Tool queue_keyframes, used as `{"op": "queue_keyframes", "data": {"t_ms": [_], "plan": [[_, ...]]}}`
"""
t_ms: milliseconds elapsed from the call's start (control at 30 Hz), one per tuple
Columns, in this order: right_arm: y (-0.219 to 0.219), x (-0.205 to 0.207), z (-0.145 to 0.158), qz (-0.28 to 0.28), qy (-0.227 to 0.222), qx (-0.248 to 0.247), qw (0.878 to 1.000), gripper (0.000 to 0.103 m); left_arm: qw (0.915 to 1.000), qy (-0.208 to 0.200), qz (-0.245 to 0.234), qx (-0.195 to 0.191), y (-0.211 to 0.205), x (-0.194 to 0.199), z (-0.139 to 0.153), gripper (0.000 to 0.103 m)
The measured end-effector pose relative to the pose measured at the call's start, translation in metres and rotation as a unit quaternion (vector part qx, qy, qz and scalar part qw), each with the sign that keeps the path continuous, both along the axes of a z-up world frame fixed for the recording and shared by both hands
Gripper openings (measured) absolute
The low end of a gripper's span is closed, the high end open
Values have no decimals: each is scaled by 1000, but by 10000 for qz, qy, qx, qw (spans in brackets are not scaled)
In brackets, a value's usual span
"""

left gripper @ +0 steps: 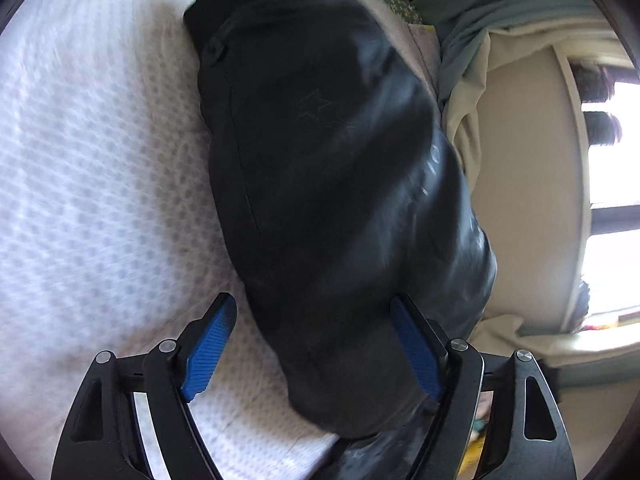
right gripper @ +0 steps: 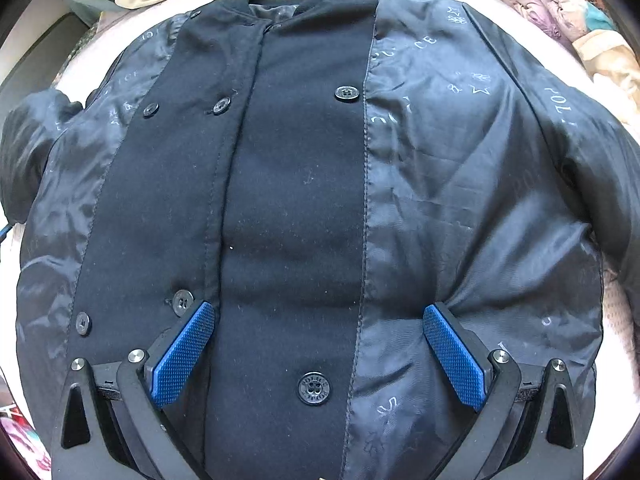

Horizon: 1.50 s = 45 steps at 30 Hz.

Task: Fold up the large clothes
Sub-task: 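Grasp the sleeve nearest the left tool with the left tool, then fold the held sleeve across the coat body and open the left tool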

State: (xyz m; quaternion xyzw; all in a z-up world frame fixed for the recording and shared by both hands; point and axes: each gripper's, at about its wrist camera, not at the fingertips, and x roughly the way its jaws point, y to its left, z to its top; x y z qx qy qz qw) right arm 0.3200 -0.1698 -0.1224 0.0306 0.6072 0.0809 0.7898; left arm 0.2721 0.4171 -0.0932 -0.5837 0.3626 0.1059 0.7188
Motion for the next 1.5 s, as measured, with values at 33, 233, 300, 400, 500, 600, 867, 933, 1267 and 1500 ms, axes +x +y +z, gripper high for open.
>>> {"op": "queue_keyframes", "data": {"t_ms": [33,233,300,400,500,600,867,933,1267,1500], "plan": [[1,0,0,-6,-24,5,10000,103,9999,-70,35,-122,2,1,-5,81],[9,6,0,-31,-148,-42,9999,103,9975,-475,230,-477,4,8,-23,72],[13,8,2,-23,-160,-62,9999,103,9973,-554,242,-418,3,10,-23,54],[16,10,1,-23,-170,-49,9998,103,9973,-680,271,-26,1,11,-9,26],[17,7,-1,-24,-177,-57,9998,103,9948,-853,175,528,-9,14,15,15],[15,6,-2,-35,-165,-67,9998,103,9886,-1050,-17,1077,-22,18,47,12],[9,5,11,-100,-189,-95,9997,103,9433,-1746,-1014,2637,-113,24,145,11],[9,3,18,-113,-294,-99,9995,103,9262,-1867,-1312,3002,-146,17,158,11],[-10,-5,58,-461,-898,-47,9949,102,8791,-1859,-2960,3240,-303,29,140,12],[-26,-6,60,-582,-859,-57,9946,90,8767,-826,-3755,2890,-358,26,61,61]]}}
